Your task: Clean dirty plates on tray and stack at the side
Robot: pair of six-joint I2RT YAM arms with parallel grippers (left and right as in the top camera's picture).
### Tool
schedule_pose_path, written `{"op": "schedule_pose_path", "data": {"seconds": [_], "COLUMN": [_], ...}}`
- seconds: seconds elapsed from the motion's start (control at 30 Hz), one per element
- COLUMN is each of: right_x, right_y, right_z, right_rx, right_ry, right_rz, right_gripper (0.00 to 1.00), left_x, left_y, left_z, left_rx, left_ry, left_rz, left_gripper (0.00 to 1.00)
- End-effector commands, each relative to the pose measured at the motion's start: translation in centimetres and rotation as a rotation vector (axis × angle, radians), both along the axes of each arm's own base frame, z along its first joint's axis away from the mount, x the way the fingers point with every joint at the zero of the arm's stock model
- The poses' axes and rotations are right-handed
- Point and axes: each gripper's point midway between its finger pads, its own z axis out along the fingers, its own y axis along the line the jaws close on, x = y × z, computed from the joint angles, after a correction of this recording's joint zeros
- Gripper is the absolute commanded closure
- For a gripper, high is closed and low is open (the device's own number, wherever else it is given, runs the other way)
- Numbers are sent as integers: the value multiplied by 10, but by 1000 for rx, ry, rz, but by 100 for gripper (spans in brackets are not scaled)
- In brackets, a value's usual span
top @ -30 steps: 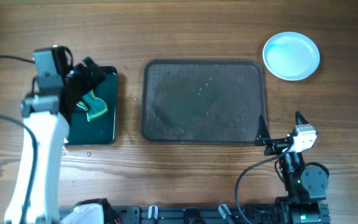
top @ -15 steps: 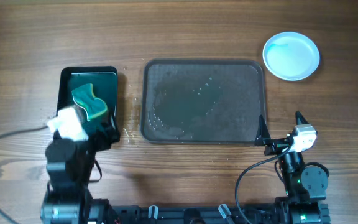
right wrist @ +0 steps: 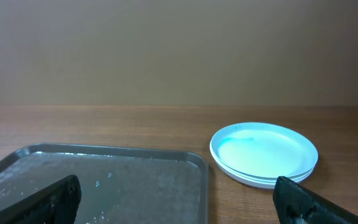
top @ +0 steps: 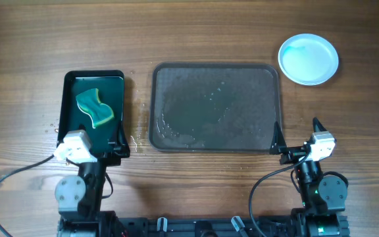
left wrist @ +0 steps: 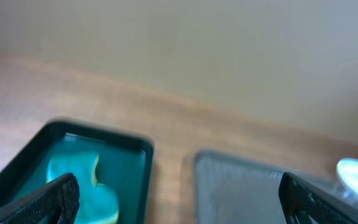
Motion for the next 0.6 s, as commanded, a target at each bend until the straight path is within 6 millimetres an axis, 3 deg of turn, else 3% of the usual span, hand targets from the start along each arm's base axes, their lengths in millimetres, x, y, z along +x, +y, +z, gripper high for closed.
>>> {"op": "schedule_pose_path", "data": {"seconds": [0.0, 0.2, 0.47, 0.57], "right_x": [0, 0, 0, 0], "right_y": [-2, -2, -2, -2], "right_z": [1, 1, 1, 1], "right_rx": [-13, -12, -12, -12], "right_ry": [-8, -8, -8, -8], "right_rz": [-14, -14, -14, -14], "right_gripper": [0, 0, 0, 0], "left_x": [0, 0, 1, 3], "left_y": [-6, -8, -16, -15], "left_z": [3, 12, 8, -3], "left_rx": [22, 21, 18, 17], "left_ry": [-87, -212, -238, -194], "left_rz": [-38, -48, -76, -75], "left_gripper": [0, 0, 0, 0]}}
